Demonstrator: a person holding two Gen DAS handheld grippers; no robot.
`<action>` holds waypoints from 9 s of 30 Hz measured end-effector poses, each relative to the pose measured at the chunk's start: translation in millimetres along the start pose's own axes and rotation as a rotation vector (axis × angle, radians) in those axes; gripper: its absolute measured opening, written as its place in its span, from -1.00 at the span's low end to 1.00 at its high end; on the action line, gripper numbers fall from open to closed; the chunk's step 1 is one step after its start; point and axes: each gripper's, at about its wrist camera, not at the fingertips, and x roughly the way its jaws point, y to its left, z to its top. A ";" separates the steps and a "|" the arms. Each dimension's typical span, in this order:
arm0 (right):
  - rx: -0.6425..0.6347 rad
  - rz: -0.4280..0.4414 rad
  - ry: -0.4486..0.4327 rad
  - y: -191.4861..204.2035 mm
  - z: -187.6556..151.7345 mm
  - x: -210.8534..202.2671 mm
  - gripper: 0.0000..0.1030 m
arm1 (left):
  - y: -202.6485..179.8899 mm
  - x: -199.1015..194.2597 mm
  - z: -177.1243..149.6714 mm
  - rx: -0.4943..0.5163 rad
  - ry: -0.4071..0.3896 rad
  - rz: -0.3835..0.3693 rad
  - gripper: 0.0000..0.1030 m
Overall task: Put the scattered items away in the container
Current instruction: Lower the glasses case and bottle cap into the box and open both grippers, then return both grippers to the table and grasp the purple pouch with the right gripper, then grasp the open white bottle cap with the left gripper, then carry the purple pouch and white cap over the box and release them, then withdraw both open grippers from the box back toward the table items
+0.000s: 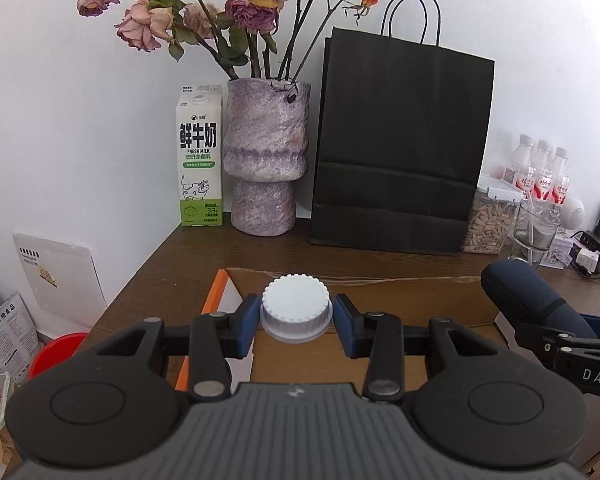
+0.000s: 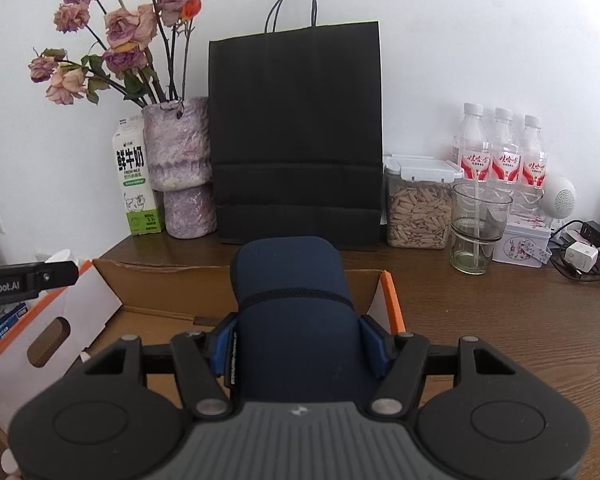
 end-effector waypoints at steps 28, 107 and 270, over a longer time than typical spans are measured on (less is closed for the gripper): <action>-0.043 0.042 0.015 10.5 3.7 -14.1 0.94 | -11.3 -3.0 -3.7 0.070 0.012 0.062 1.00; -0.111 0.086 0.153 50.0 -169.6 -189.0 -0.05 | 56.6 -190.7 -156.8 0.042 0.075 0.031 1.00; -0.164 0.091 -0.161 40.6 -5.6 -136.2 1.00 | -1.4 -121.2 -5.1 0.032 -0.162 0.025 1.00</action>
